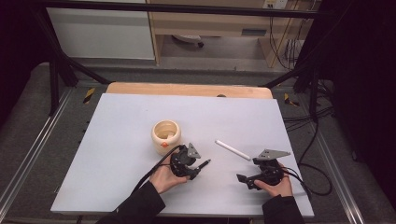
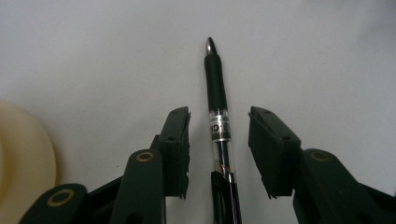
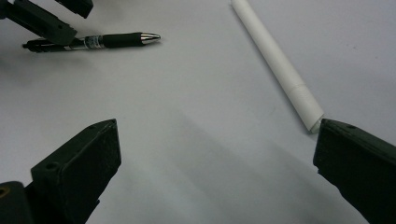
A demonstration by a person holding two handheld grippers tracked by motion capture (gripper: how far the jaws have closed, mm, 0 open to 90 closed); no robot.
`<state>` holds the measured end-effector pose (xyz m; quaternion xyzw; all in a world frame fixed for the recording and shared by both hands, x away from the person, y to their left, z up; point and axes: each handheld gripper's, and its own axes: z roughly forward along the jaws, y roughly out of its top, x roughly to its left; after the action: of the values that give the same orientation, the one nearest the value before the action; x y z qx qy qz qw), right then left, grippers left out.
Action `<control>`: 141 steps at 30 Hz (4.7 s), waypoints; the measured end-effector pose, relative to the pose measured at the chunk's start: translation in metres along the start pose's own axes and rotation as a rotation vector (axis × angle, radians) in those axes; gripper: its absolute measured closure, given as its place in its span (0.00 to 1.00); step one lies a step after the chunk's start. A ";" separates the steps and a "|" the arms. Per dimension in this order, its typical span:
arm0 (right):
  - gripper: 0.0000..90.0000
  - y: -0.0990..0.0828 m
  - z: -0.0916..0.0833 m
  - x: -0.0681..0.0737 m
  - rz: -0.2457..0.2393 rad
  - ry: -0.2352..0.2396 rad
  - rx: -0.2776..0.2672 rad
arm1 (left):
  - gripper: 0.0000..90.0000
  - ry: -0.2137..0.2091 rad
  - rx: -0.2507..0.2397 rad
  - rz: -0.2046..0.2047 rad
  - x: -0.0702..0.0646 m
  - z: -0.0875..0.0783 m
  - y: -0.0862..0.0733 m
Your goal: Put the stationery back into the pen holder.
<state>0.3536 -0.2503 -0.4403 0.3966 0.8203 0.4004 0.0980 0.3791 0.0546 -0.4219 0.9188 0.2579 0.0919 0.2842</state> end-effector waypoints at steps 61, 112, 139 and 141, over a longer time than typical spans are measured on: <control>0.02 0.000 0.000 0.000 -0.003 0.003 -0.004 | 0.89 -0.013 0.031 0.026 -0.001 0.014 0.024; 0.01 0.000 0.000 0.000 -0.002 -0.002 0.000 | 0.89 0.037 -0.434 -0.146 0.054 -0.109 0.007; 0.01 0.000 0.000 0.000 -0.003 -0.002 0.000 | 0.89 0.140 -0.628 -0.229 0.104 -0.114 0.015; 0.01 0.000 0.000 -0.001 -0.005 -0.003 0.002 | 0.89 0.144 -0.633 -0.235 0.107 -0.111 0.016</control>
<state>0.3541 -0.2506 -0.4406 0.3952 0.8215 0.3987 0.0996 0.4421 0.1525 -0.3193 0.7403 0.3399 0.1985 0.5449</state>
